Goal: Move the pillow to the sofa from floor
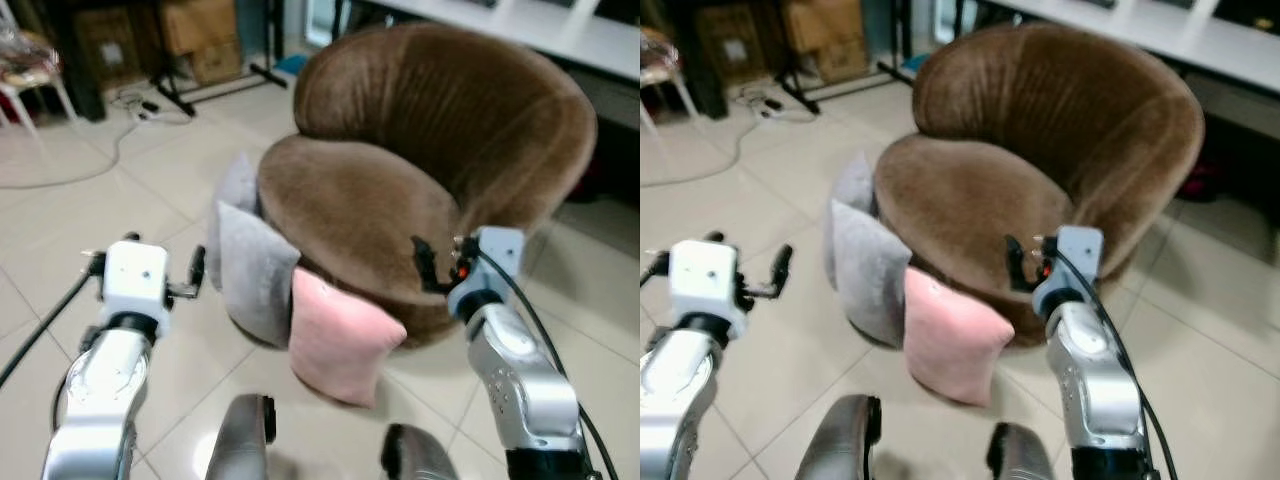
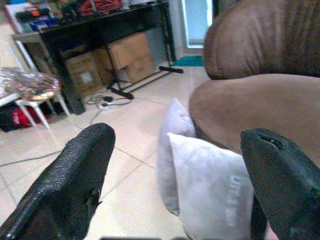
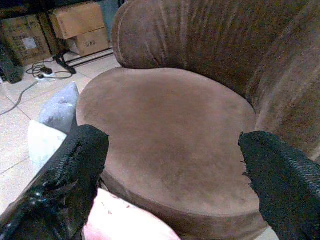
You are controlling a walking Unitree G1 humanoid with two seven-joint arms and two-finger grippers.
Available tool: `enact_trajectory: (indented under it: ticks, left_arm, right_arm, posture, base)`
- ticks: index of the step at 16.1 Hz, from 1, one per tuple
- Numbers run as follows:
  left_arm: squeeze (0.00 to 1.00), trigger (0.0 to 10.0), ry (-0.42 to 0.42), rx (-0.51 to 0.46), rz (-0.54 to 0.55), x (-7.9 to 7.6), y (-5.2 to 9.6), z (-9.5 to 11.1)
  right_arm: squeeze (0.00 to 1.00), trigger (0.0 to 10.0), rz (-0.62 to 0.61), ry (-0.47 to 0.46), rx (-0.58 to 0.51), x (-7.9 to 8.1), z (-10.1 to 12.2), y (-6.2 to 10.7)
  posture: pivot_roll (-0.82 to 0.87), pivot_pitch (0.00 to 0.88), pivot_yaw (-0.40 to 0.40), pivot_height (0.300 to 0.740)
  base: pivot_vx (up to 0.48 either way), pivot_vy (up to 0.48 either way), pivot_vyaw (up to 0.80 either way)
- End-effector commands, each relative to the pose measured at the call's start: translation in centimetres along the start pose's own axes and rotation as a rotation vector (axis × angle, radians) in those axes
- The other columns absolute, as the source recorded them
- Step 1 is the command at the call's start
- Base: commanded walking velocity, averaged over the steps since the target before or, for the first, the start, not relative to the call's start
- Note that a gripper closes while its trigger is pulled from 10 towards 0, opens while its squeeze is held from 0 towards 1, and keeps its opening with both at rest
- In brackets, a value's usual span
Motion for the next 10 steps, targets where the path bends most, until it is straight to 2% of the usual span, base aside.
enact_trajectory:
  ticks: [1, 7, 10]
  left_arm:
    - [0.0, 10.0, 0.011, -0.019, -0.037, -0.85, -0.15, 0.6]
    - [0.0, 10.0, 0.012, -0.017, -0.05, -0.95, -0.12, 0.6]
    - [0.0, 10.0, 0.012, -0.019, -0.056, -1.01, -0.1, 0.62]
  right_arm:
    - [0.0, 10.0, -0.059, 0.004, 0.012, -1.49, -0.19, 0.16]
    - [0.0, 10.0, -0.076, -0.006, 0.027, -1.69, -0.38, 0.21]
    - [0.0, 10.0, -0.106, 0.01, 0.028, -2.25, -0.59, 0.33]
  posture:
    - [0.14, 0.0, -0.07, 0.595]
    - [0.14, 0.0, -0.068, 0.595]
    - [0.14, 0.0, -0.068, 0.595]
  base:
    - [0.281, 0.0, 0.0]
    - [0.281, 0.0, 0.0]
    - [0.281, 0.0, -0.7]
Point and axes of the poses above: a point about 5 cm out from each wrist's last joint towards the gripper, its own y axis pointing back from the gripper into the wrist, its own z axis along the axis of the wrist's last joint, x = y × z, the point moved 1 cm from there along -y, pointing out of the wrist towards the gripper, and after that the axes turned 9 degrees about -y, right-handed, at the moved point
